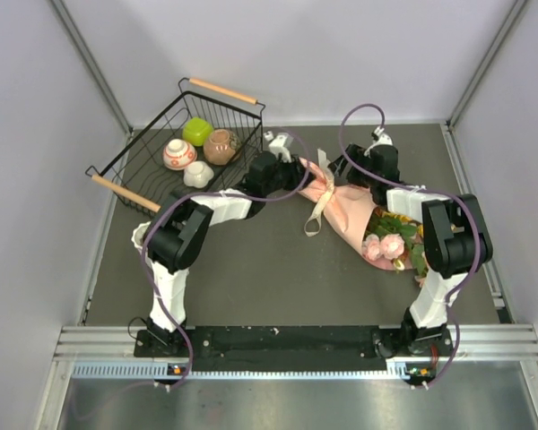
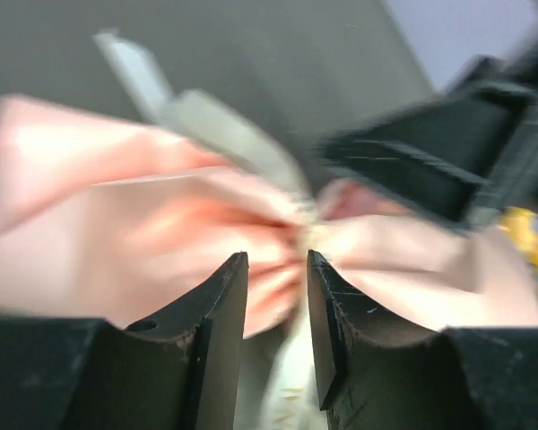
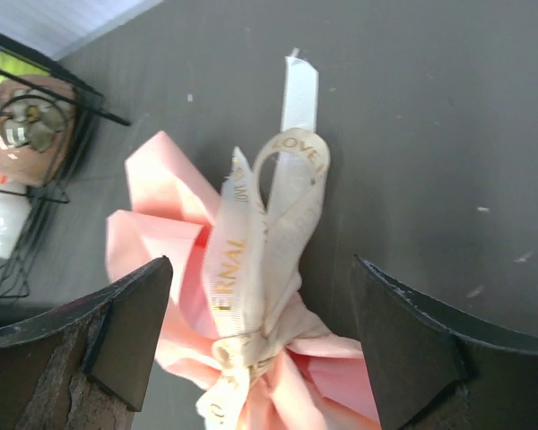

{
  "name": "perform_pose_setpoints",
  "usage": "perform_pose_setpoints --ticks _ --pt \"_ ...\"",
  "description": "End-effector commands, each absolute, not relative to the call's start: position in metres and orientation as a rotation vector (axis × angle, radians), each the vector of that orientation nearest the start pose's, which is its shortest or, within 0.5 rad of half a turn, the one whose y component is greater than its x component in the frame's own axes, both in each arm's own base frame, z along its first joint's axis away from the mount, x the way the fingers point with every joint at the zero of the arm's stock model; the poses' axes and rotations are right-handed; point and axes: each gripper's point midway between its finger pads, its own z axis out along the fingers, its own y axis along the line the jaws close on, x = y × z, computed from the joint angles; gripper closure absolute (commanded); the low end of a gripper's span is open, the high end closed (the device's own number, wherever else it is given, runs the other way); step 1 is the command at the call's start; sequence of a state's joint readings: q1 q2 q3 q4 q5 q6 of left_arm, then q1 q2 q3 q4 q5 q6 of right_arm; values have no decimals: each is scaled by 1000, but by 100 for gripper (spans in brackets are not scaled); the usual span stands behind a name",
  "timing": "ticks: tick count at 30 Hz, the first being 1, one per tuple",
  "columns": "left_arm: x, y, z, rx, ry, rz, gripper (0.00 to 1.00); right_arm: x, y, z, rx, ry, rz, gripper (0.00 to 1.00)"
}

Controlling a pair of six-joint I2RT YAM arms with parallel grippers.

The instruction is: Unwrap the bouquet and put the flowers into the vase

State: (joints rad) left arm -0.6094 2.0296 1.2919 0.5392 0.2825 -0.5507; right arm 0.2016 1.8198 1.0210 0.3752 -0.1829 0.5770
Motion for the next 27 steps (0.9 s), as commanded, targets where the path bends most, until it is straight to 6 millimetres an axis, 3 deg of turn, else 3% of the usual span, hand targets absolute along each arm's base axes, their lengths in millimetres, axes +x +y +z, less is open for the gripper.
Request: perform_pose_setpoints --ticks 1,7,9,13,18,21,27 --pt "475 -351 159 154 1810 -936 62 487 172 160 163 1906 808 21" --pt "505 -348 130 100 1927 -918 67 482 176 159 124 1896 836 40" --pt "512 -358 127 119 1939 -973 70 481 177 160 106 1893 837 46" --pt "515 -363 115 105 1965 -1004 71 481 179 152 80 1926 830 49" --pt "497 -352 81 32 2048 -1004 78 477 181 155 30 1922 827 54" --pt "481 -346 78 11 2047 -1035 80 470 185 163 -25 1918 800 60" --pt "455 -344 68 -25 2084 -1127 80 467 199 165 -120 1949 734 62"
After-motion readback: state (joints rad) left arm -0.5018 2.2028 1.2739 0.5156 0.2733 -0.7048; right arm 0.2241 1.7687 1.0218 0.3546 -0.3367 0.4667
